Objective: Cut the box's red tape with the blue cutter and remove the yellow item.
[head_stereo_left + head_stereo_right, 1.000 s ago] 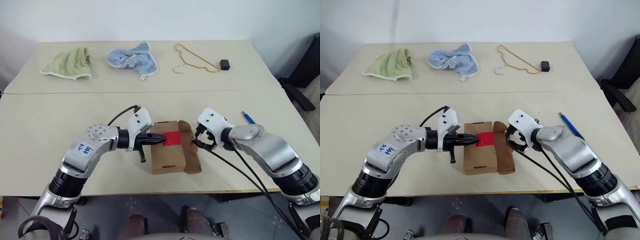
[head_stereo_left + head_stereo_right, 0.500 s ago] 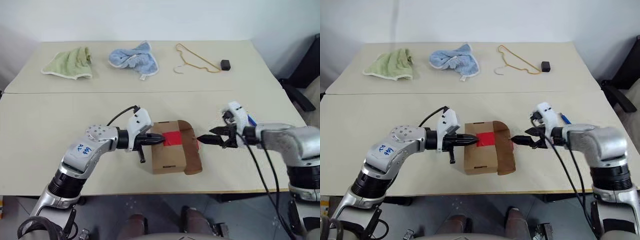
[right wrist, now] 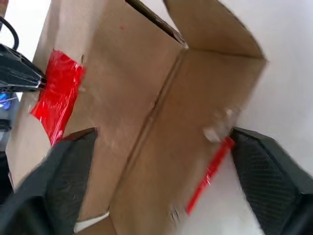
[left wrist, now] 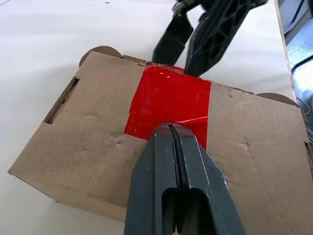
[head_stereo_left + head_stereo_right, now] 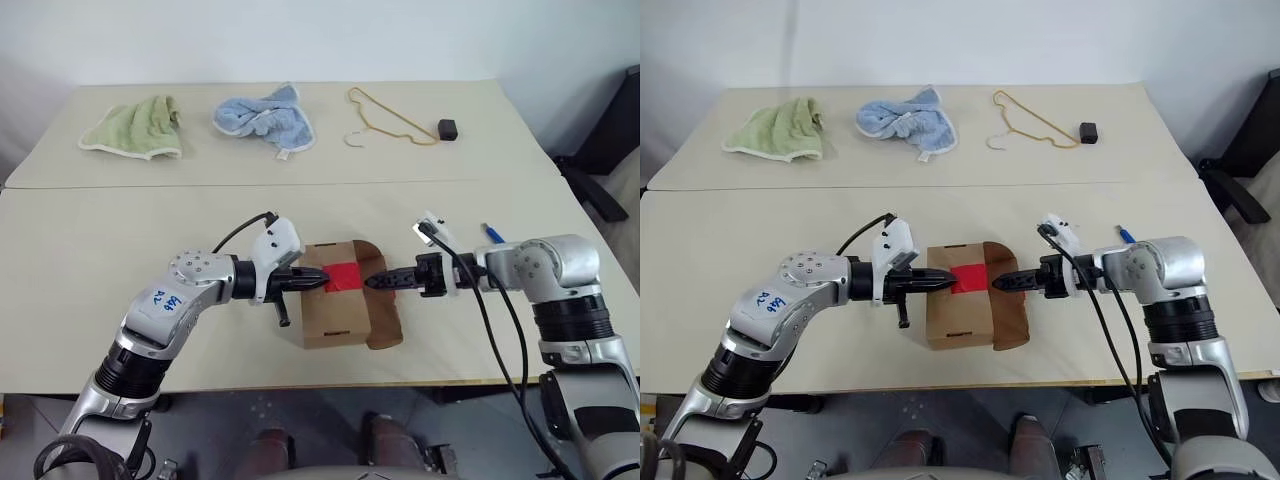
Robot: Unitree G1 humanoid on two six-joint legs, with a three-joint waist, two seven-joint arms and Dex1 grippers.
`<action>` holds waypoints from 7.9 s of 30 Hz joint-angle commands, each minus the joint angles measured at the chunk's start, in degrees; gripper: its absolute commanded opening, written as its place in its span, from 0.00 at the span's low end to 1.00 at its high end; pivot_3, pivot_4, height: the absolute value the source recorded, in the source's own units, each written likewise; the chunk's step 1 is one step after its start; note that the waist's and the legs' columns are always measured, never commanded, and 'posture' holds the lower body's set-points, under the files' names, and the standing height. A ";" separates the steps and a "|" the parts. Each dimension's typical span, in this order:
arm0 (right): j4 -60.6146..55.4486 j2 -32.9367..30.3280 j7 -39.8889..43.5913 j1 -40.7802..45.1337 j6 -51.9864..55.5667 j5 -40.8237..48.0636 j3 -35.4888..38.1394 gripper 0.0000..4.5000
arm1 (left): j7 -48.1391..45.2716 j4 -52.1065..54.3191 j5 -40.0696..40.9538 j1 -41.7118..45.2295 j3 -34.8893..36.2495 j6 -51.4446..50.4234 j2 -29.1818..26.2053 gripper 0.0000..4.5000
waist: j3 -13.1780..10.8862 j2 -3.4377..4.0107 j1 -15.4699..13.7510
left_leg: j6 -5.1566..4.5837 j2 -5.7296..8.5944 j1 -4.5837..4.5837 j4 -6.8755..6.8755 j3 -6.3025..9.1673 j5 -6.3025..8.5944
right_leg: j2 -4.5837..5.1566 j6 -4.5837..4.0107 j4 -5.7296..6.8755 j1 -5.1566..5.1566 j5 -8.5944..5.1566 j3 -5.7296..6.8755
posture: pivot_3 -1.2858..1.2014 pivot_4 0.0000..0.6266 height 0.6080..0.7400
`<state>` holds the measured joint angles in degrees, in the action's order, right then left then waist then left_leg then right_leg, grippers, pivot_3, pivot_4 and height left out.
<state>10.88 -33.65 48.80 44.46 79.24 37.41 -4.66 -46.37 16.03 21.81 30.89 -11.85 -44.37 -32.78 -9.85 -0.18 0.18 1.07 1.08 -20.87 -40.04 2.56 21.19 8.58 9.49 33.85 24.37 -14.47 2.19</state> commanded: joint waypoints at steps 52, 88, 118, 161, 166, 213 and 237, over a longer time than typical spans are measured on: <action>2.64 -28.64 -5.63 36.39 13.26 15.29 -33.65 0.00 | 4.38 -25.42 -10.68 3.80 -7.97 27.79 27.50 0.00 | -0.11 0.24 -1.82 | -0.06 0.09 -0.34 -0.03 -0.06 0.03 | 0.06 0.12 -0.32 0.18 0.12 0.05 | 0.52 0.24 1.00; -1.86 -26.12 -60.92 26.47 13.26 59.83 -21.36 0.00 | 2.18 -22.96 -9.96 11.04 -9.53 19.47 29.38 0.00 | -0.04 0.09 -1.27 | -0.15 -0.02 -0.27 -0.04 -0.12 0.04 | -0.01 0.10 -0.34 0.09 0.17 0.10 | 0.52 0.24 1.00; -0.32 -31.48 -19.65 19.80 13.26 19.77 -15.99 0.00 | 2.28 -11.31 -7.68 -2.43 -3.55 14.11 16.42 0.00 | 0.02 0.15 -1.79 | -0.20 0.04 -0.44 -0.07 -0.08 0.01 | 0.03 0.07 -0.35 0.20 0.24 0.08 | 0.52 0.24 1.00; -30.68 -19.98 26.87 -49.12 -65.47 3.59 41.32 1.00 | -14.98 -6.85 14.33 -19.60 35.20 8.59 -18.60 0.99 | -0.11 0.02 -4.02 | -0.08 -0.07 -0.08 -0.08 -0.13 0.01 | 0.02 -0.11 -0.25 -0.03 0.33 0.13 | 0.52 0.24 1.00; -34.05 -19.12 25.95 -54.52 -65.32 3.04 44.30 1.00 | -19.44 -7.15 12.41 6.47 13.88 -1.42 -16.72 0.99 | -0.07 -0.04 -2.98 | -0.08 -0.05 0.29 0.01 -0.22 -0.03 | -0.03 -0.16 -0.27 -0.35 0.45 0.16 | 0.52 0.24 1.00; -50.31 -14.84 2.43 -54.67 -52.80 18.94 44.39 1.00 | -18.56 -37.17 1.39 26.77 15.32 26.05 15.63 0.01 | -0.22 -0.08 -1.33 | -0.53 -0.04 0.60 0.00 -0.38 0.23 | -0.04 0.13 -0.82 -0.76 0.51 0.07 | 0.52 0.24 1.00; -32.30 -3.97 13.52 -33.39 -66.73 2.35 13.40 1.00 | 10.75 -20.07 3.70 -22.72 45.66 28.60 0.77 0.51 | -0.23 -0.21 -2.16 | -0.33 0.02 0.66 0.00 0.03 0.33 | 0.00 -0.12 -0.75 -0.73 0.57 0.44 | 0.52 0.24 1.00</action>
<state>-21.31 -37.55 61.88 10.61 13.69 39.50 7.08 -35.83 -4.85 24.68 7.88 33.71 -16.23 -30.97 -10.09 -0.39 -1.98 0.74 1.09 -20.21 -40.04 2.58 21.52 8.59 9.37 33.10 23.65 -13.90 2.63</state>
